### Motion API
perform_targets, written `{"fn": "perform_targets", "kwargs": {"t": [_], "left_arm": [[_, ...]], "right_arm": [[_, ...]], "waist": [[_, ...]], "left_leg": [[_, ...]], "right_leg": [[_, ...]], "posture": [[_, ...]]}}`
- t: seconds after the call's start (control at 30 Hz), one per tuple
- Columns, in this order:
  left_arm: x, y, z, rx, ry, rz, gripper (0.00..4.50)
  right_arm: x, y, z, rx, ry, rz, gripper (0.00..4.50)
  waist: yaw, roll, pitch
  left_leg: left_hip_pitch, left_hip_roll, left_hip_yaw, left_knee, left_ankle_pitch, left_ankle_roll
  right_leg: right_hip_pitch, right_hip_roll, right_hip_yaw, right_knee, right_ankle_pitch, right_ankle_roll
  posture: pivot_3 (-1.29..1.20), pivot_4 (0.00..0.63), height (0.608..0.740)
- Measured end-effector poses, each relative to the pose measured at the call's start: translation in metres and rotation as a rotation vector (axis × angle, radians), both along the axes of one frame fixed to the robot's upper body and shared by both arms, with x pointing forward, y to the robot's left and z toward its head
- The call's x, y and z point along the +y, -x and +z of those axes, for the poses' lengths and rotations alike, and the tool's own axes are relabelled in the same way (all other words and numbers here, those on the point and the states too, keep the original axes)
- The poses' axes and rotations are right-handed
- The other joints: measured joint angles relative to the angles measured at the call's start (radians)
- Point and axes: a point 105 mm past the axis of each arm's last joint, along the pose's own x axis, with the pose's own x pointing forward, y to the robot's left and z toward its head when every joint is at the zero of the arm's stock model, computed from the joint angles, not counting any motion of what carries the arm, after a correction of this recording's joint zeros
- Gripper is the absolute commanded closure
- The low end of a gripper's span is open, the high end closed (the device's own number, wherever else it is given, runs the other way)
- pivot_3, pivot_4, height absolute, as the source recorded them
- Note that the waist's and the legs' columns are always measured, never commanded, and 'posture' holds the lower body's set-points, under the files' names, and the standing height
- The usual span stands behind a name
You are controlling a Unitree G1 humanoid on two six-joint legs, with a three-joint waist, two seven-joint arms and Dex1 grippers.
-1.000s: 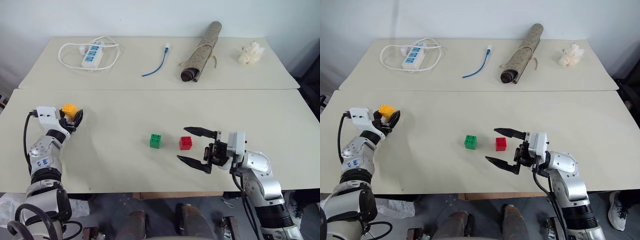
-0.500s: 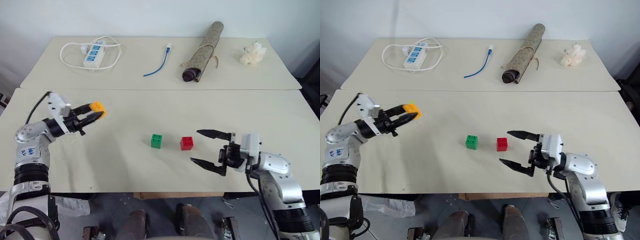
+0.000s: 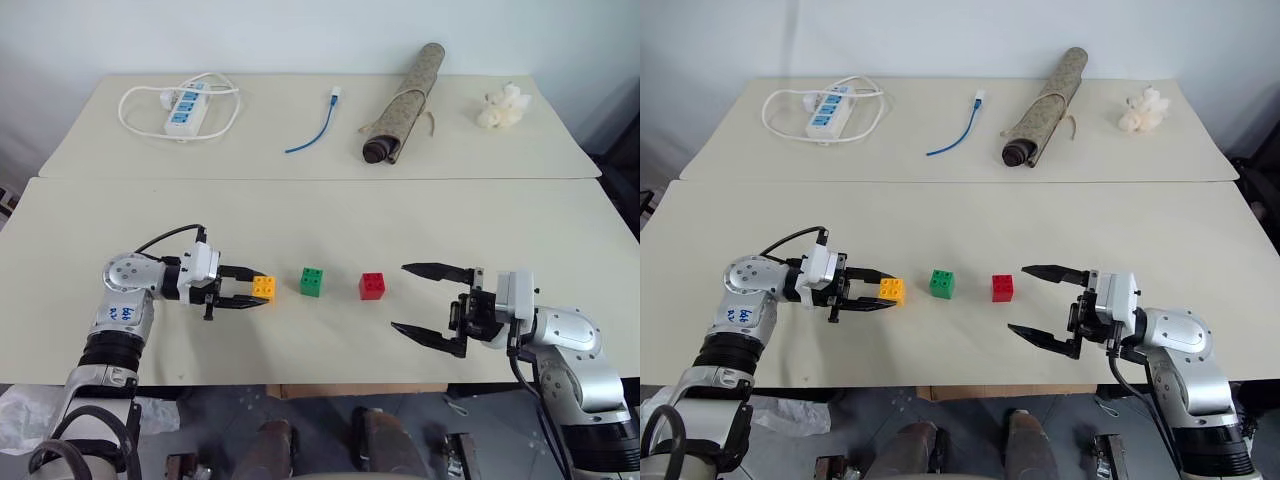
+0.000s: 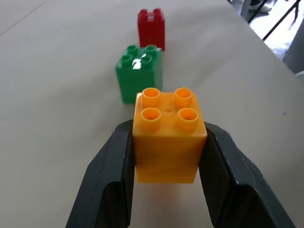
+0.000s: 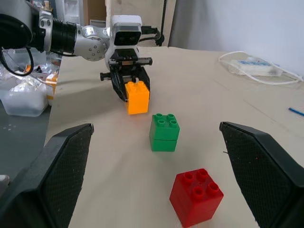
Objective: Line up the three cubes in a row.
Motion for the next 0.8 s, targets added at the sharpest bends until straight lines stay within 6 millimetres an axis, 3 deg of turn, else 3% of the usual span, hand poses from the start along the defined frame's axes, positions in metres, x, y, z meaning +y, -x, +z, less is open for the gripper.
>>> {"fn": "perform_targets", "kwargs": {"t": [0.4,0.43,0.7,0.8], "left_arm": [[0.015,-0.013,-0.002,0.011,-0.004,0.071,3.01],[0.014,-0.014,-0.002,0.014,-0.003,0.071,2.29],[0.017,-0.011,-0.008,0.03,-0.003,0.083,0.03],[0.027,-0.009,0.004,0.006,0.039,0.141,0.03]], "right_arm": [[-0.003,0.001,-0.003,0.027,0.016,-0.007,0.0],[-0.003,0.001,-0.003,0.03,0.018,-0.007,0.0],[-0.002,0.003,-0.001,0.034,0.028,0.009,0.0],[-0.001,0.002,0.0,0.03,0.023,0.015,0.0]], "waist": [[0.001,0.0,0.0],[0.0,0.0,0.0],[-0.002,0.0,0.0],[-0.005,0.0,0.0]], "left_leg": [[0.0,-0.001,0.0,0.0,0.0,0.0],[0.0,-0.001,0.0,0.0,0.0,0.0],[0.0,0.0,0.0,0.0,0.0,0.0],[0.0,0.001,0.0,0.0,0.0,0.0]], "right_leg": [[0.0,0.0,0.0,0.001,0.0,0.0],[0.0,0.0,0.0,0.001,0.0,0.0],[0.0,0.0,0.0,0.001,0.0,0.0],[0.0,0.0,0.001,0.001,0.0,0.0]], "posture": [[0.0,0.15,0.74],[0.0,0.15,0.74],[0.0,0.15,0.74],[0.0,0.15,0.74]]}}
